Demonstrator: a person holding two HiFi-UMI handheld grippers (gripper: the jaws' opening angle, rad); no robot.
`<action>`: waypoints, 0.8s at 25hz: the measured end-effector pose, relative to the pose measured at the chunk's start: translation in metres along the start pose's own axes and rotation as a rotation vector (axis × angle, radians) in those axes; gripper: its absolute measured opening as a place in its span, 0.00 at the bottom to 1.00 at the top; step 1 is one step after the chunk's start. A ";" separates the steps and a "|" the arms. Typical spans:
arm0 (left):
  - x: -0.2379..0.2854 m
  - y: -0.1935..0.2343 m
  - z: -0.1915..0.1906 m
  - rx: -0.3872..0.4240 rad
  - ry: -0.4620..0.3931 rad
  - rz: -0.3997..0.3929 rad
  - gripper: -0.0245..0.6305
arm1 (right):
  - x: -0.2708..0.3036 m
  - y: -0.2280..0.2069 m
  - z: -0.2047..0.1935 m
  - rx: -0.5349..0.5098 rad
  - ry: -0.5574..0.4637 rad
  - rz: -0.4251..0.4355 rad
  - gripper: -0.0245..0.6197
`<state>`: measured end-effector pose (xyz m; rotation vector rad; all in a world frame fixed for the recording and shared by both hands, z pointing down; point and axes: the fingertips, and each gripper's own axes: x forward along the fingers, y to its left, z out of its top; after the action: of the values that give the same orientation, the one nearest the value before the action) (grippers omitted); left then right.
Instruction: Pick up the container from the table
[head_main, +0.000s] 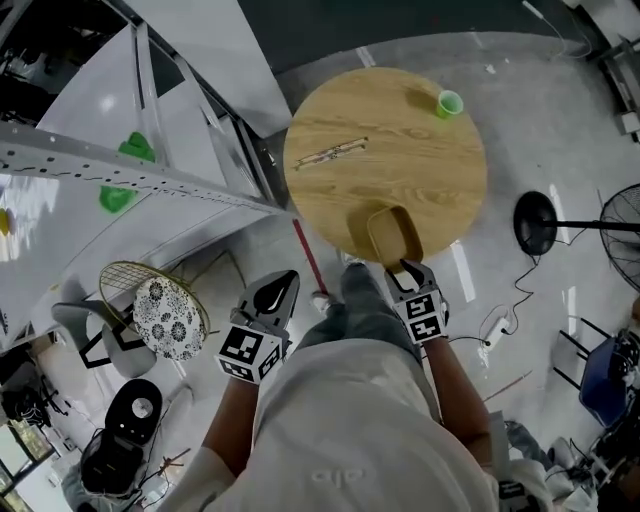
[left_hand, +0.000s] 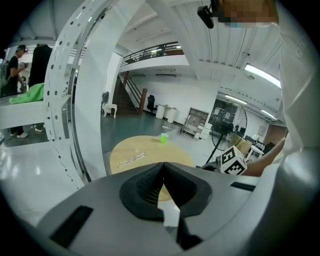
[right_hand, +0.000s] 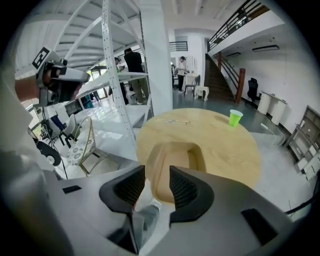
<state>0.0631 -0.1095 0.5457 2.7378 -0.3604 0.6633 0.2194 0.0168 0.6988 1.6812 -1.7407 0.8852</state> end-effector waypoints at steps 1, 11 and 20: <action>0.002 0.000 0.000 0.000 0.005 0.001 0.06 | 0.005 0.001 -0.004 -0.007 0.019 0.009 0.31; 0.007 0.010 -0.008 -0.022 0.050 0.037 0.06 | 0.043 0.004 -0.023 -0.084 0.185 0.080 0.33; 0.001 0.017 -0.012 -0.042 0.050 0.068 0.06 | 0.066 0.002 -0.038 -0.101 0.286 0.091 0.25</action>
<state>0.0541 -0.1214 0.5602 2.6742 -0.4529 0.7315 0.2119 0.0049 0.7740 1.3466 -1.6467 1.0060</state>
